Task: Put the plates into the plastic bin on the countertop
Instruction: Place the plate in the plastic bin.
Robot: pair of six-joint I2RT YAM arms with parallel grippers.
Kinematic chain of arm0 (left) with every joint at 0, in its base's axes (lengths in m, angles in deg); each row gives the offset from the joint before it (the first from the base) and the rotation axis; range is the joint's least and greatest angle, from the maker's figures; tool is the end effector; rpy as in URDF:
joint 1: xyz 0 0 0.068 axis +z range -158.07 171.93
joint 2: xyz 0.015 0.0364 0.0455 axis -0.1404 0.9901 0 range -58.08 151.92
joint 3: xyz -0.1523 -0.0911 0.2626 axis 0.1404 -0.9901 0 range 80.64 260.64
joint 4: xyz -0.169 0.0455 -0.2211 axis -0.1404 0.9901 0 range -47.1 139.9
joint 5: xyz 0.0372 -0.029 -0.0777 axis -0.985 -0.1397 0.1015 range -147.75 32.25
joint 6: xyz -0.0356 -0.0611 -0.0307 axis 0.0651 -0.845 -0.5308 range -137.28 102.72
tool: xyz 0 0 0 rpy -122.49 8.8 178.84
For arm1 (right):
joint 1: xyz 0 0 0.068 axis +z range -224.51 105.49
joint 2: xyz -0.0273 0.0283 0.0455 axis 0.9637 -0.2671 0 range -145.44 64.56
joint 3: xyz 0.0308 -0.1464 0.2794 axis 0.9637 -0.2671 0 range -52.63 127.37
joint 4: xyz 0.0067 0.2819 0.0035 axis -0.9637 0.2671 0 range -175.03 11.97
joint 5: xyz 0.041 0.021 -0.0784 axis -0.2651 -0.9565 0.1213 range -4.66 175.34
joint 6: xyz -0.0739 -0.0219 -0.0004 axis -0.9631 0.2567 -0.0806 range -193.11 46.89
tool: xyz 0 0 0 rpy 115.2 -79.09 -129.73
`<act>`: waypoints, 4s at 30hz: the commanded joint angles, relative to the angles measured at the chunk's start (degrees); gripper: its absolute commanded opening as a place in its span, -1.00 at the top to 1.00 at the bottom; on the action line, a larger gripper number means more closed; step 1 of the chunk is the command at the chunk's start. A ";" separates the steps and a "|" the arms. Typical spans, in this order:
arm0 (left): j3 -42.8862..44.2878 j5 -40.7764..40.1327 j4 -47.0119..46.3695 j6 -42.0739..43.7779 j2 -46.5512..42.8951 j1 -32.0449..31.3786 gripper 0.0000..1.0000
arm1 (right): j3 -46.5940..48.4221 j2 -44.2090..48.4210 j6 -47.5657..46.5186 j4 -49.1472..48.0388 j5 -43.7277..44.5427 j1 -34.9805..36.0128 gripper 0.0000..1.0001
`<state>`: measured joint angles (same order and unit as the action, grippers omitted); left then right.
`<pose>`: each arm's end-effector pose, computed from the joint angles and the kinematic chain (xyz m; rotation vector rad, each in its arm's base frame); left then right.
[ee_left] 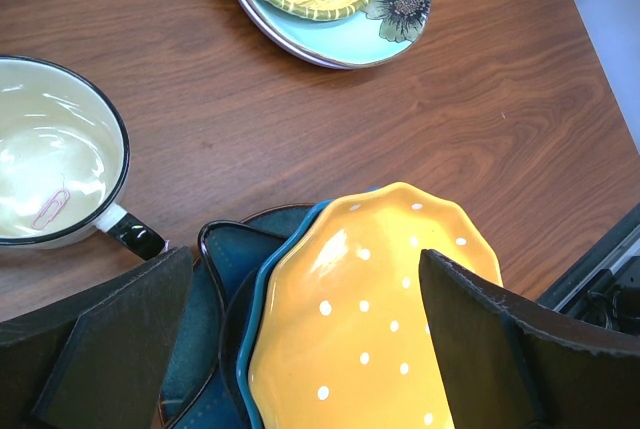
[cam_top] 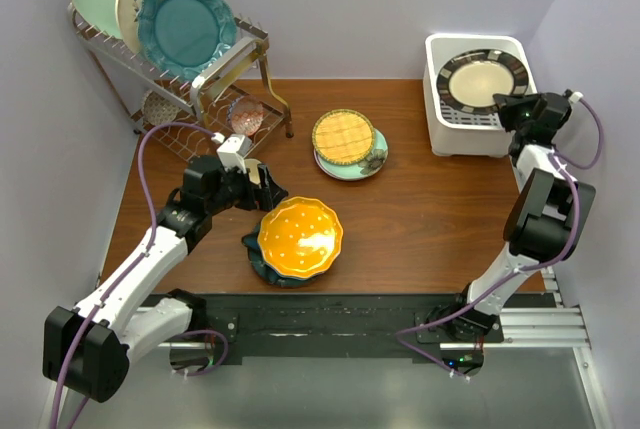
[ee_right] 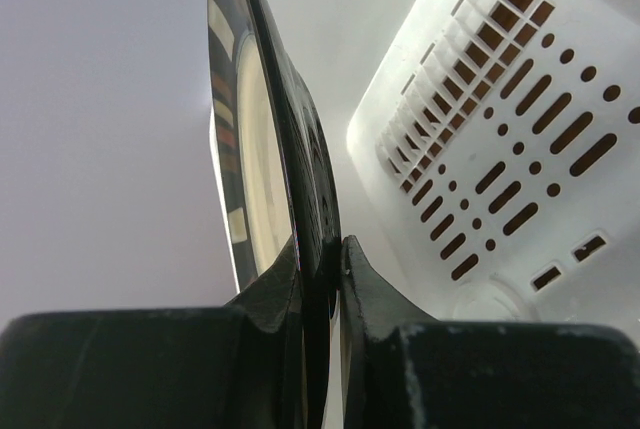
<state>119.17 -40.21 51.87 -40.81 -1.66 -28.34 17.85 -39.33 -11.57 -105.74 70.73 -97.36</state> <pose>0.2210 -0.1028 0.2847 0.1392 2.1044 -0.7817 0.4526 -0.1728 0.2867 1.0916 1.4837 0.7072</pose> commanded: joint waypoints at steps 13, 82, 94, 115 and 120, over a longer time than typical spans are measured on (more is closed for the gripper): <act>-0.64 0.57 -3.26 -1.08 -0.09 0.23 -1.00 | 5.72 6.61 2.01 -11.19 -2.53 1.23 1.00; -1.08 0.65 -3.43 -1.34 1.41 0.14 -1.00 | 5.62 -7.64 18.09 -11.84 9.16 4.66 1.00; -1.61 0.83 -3.70 -1.69 1.32 0.06 -1.00 | 11.17 -9.92 18.35 6.19 10.92 4.66 1.00; -1.87 0.74 -4.14 -1.78 1.67 -0.38 -1.00 | 11.70 -14.41 35.67 -0.65 -10.09 4.22 1.00; -1.96 0.83 -4.31 -1.78 1.67 -0.38 -1.00 | 12.31 -13.70 34.97 -0.12 -9.12 4.30 1.00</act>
<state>117.44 -40.15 50.21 -42.06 0.00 -28.47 29.65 -48.42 18.35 -93.90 69.99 -96.29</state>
